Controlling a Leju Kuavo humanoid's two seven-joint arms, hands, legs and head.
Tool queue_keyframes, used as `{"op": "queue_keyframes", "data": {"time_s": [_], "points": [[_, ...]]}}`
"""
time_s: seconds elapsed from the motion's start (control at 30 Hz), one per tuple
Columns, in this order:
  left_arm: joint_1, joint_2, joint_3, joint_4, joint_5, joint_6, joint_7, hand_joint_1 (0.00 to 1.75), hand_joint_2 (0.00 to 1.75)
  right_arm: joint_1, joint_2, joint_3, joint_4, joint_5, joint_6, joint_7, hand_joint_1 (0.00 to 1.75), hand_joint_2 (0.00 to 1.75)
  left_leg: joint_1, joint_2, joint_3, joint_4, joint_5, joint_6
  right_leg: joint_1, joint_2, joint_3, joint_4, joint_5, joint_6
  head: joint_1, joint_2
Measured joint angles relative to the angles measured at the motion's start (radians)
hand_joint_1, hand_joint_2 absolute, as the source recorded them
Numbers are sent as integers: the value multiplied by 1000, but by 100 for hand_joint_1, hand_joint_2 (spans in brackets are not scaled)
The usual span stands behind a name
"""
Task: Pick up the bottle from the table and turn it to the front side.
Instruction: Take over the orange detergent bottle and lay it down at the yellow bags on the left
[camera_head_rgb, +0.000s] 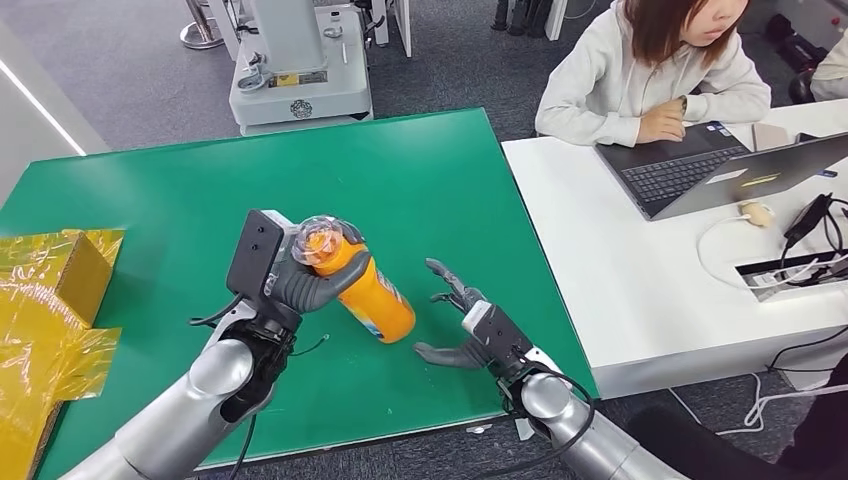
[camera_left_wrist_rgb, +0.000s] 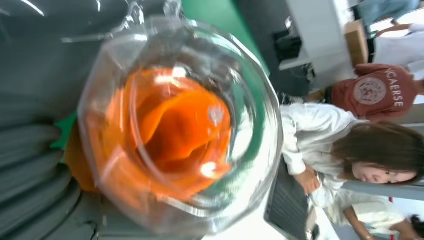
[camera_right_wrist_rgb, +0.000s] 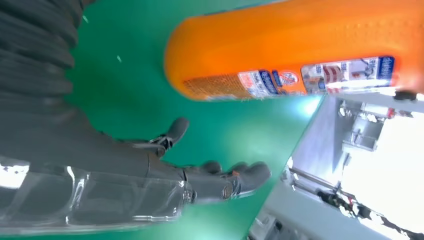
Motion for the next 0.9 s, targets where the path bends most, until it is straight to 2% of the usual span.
{"op": "queue_keyframes", "data": {"time_s": [0.13, 0.3, 0.5, 0.7, 0.9], "points": [[-27, 22, -8, 4, -62, 18, -13, 175, 175, 3, 0, -2, -19, -22, 6, -13, 0, 175, 0, 0, 0, 0, 0, 0, 0, 0, 0, 0, 0, 0, 0, 0], [-70, 49, -38, 7, -237, 70, -21, 175, 175, 35, 0, -8, -64, -34, -4, -26, 0, 175, 0, 0, 0, 0, 0, 0, 0, 0, 0, 0, 0, 0, 0, 0], [-109, 67, -62, 17, -330, 107, -21, 175, 175, 67, 0, -16, -101, -30, -8, -31, 0, 175, 0, 0, 0, 0, 0, 0, 0, 0, 0, 0, 0, 0, 0, 0], [-213, 87, -145, 57, -725, 266, 24, 175, 175, 107, 6, -45, -131, 0, -7, -47, 0, 175, 0, 0, 0, 0, 0, 0, 0, 0, 0, 0, 0, 0, 0, 0], [-305, 108, -254, 107, -1176, 301, 201, 175, 175, 153, 16, -80, -186, 34, -3, -56, 0, 175, 0, 0, 0, 0, 0, 0, 0, 0, 0, 0, 0, 0, 0, 0]]}}
